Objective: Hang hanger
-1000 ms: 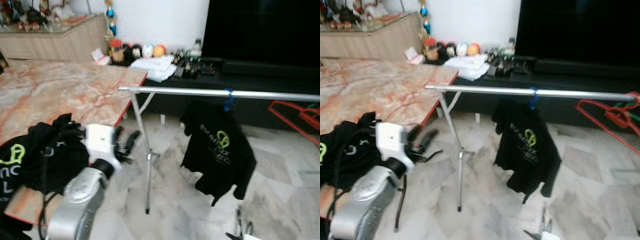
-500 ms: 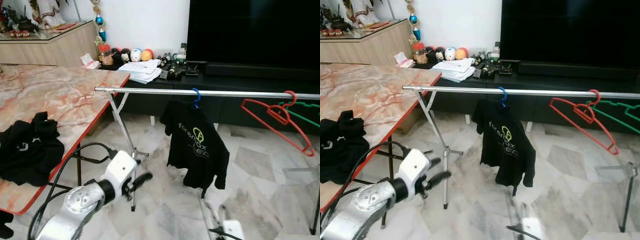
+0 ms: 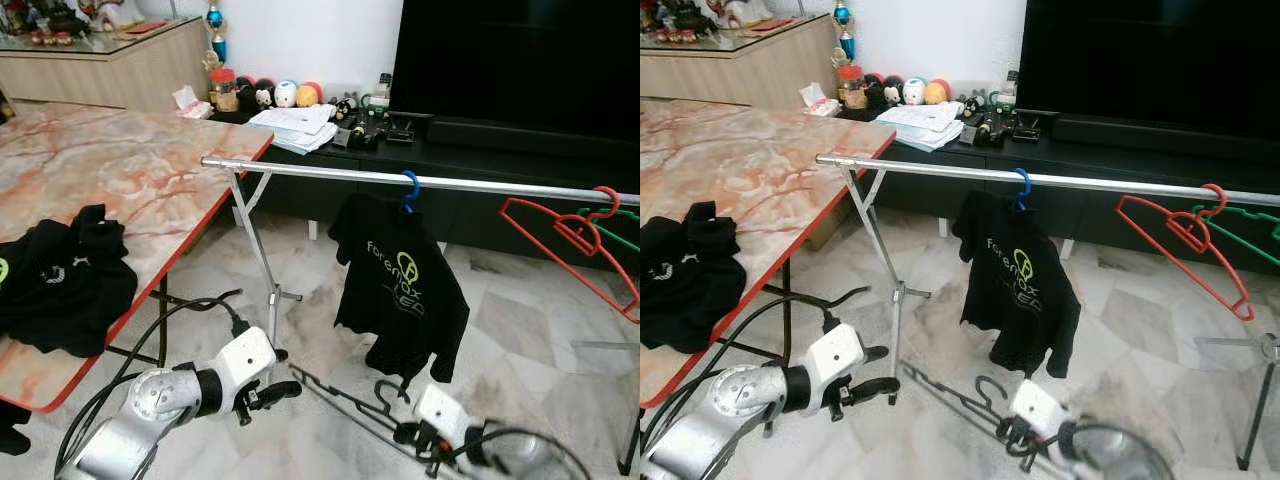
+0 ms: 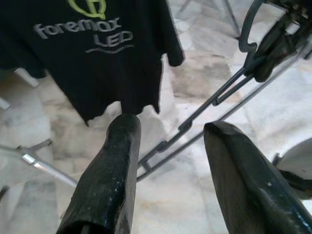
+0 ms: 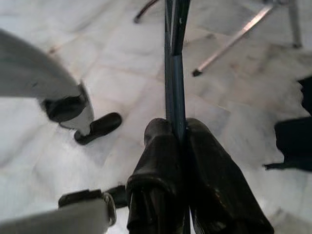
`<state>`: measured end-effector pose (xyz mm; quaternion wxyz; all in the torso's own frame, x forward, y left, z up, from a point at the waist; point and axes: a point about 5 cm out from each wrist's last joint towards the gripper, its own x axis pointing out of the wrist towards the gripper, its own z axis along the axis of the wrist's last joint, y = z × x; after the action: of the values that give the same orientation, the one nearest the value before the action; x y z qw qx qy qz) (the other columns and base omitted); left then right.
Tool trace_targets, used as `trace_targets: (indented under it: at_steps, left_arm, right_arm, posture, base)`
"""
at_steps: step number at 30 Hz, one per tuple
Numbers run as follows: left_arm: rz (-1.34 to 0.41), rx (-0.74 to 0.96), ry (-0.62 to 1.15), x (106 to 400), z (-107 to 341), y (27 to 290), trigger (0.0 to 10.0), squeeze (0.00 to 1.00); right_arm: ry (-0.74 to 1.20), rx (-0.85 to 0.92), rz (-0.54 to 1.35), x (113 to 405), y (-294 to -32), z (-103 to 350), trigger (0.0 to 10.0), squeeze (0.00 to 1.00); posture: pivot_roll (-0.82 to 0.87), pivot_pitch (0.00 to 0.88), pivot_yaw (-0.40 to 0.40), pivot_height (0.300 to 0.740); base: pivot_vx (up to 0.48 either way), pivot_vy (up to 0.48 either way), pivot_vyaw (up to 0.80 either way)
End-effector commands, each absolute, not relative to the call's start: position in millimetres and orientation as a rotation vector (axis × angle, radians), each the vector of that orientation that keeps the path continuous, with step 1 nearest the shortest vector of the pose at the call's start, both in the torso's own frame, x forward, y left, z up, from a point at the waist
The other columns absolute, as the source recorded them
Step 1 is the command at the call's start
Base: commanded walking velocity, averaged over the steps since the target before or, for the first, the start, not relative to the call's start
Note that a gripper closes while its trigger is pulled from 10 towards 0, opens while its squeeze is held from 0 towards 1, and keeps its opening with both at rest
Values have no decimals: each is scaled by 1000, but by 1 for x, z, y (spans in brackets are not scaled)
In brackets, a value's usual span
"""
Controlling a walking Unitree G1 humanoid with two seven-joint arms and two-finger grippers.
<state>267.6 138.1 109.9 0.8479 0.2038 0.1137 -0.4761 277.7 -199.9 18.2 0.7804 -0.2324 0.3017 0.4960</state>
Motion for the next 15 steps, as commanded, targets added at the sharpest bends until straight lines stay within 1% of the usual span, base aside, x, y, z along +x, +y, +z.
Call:
trace_targets:
  at_steps: [1, 4, 6, 7, 8, 11, 15]
  left_arm:
    - [-1080, 426, 272, 264, 105, 135, 10000, 0]
    - [-1184, 404, 340, 256, 102, 133, 10000, 0]
    - [-1209, 371, 353, 255, 103, 133, 10000, 0]
    - [-1268, 302, 370, 254, 107, 130, 10000, 0]
    - [-1289, 287, 371, 254, 109, 128, 10000, 0]
    - [-1301, 279, 352, 260, 112, 124, 10000, 0]
    - [-1334, 308, 339, 264, 112, 116, 10000, 0]
  right_arm:
    - [669, -556, 1172, 275, -198, 20, 10000, 0]
    - [659, -650, 1247, 277, -194, 26, 10000, 0]
    - [660, -660, 1274, 278, -191, 27, 10000, 0]
    - [657, -695, 1343, 277, -185, 30, 10000, 0]
    - [657, -708, 1363, 278, -183, 32, 10000, 0]
    - [626, -726, 1387, 282, -177, 41, 10000, 0]
    - [559, -737, 1402, 290, -170, 60, 10000, 0]
  posture:
    - [69, 65, 31, 740]
    - [70, 72, 31, 740]
    - [68, 80, 32, 740]
    - [70, 94, 35, 740]
    - [71, 97, 37, 740]
    - [70, 103, 44, 740]
    - [61, 106, 53, 740]
  base:
    - [0, 0, 0]
    - [0, 0, 0]
    - [0, 0, 0]
    - [0, 0, 0]
    - [0, 0, 0]
    - [0, 0, 0]
    - [0, 0, 0]
